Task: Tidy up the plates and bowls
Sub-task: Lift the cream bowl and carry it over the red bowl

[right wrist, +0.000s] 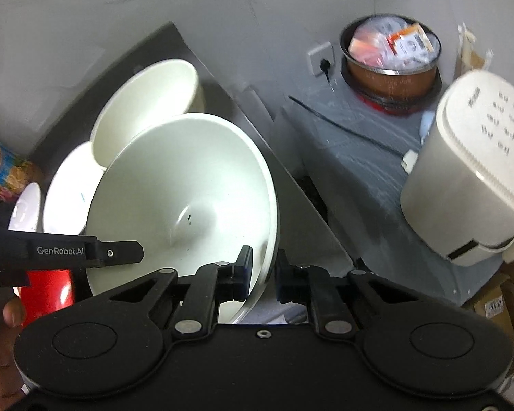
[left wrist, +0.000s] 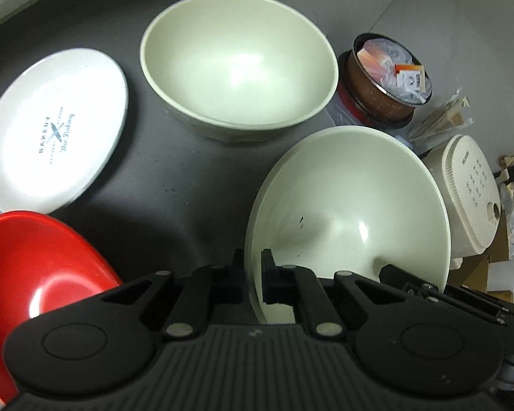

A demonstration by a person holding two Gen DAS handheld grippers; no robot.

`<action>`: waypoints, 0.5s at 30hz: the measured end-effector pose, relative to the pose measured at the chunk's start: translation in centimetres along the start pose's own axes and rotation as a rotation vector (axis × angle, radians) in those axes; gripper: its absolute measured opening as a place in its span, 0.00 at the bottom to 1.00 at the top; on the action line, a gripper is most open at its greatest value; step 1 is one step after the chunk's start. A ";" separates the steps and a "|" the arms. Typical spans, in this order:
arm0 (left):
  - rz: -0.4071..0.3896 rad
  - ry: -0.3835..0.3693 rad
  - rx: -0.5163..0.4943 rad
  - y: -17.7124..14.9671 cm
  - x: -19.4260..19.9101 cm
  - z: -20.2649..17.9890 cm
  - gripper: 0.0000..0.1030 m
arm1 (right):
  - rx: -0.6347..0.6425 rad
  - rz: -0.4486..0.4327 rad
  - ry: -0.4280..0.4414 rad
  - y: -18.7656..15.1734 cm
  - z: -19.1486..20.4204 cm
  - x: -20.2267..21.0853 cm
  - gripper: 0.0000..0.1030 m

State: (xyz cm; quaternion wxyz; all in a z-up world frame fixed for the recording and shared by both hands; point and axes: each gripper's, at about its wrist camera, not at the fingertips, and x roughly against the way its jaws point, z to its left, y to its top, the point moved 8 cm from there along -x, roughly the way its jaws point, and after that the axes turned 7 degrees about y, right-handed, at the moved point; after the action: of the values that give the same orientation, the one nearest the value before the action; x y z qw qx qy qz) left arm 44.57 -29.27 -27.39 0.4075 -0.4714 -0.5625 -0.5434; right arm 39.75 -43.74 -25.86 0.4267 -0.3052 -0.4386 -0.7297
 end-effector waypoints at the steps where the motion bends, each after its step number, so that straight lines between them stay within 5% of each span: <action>1: -0.007 -0.002 0.005 0.0 0.4 0.2 0.07 | 0.009 -0.007 0.002 0.2 0.3 0.3 0.13; 15: -0.111 -0.027 0.075 -0.3 5.9 3.1 0.07 | 0.107 -0.090 0.053 1.7 5.3 3.6 0.14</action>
State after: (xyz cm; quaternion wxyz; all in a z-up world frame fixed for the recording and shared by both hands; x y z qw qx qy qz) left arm 43.09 -25.70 -22.00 0.3866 -0.4311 -0.6131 -0.5374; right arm 40.04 -40.65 -20.02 0.4205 -0.2424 -0.4789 -0.7315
